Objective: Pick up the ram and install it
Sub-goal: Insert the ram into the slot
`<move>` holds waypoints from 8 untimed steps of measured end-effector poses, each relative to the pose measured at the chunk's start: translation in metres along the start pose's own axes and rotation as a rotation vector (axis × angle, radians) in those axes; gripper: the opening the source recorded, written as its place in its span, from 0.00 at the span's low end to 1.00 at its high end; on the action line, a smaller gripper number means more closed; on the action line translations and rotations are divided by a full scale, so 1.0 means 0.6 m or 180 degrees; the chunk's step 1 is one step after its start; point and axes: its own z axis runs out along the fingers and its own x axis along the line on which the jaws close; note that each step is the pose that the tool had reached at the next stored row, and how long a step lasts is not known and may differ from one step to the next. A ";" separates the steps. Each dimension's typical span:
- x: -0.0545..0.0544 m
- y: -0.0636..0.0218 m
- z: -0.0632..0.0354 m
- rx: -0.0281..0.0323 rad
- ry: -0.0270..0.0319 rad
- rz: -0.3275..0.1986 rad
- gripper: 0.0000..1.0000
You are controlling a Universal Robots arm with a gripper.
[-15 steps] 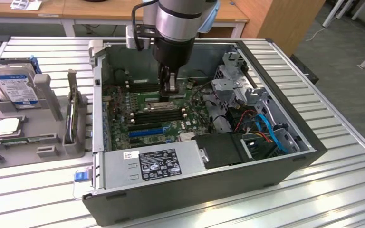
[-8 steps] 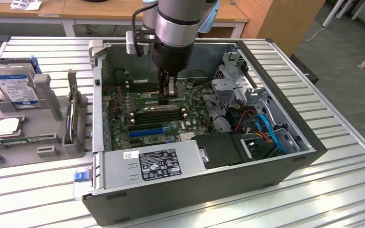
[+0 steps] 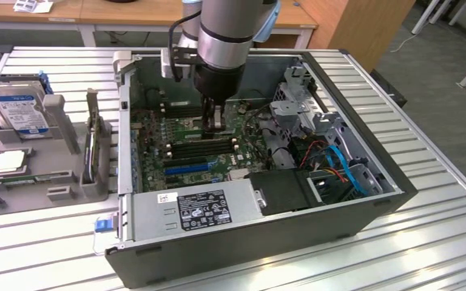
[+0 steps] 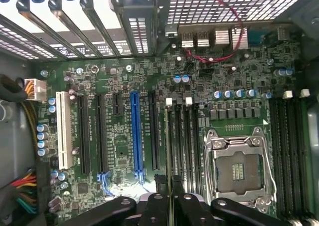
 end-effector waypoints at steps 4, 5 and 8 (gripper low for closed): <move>0.001 0.000 0.012 0.0000 0.0000 0.0000 0.14; 0.001 0.000 0.015 0.0000 0.0000 0.0000 0.14; 0.001 0.000 0.024 0.0000 0.0000 0.0000 0.14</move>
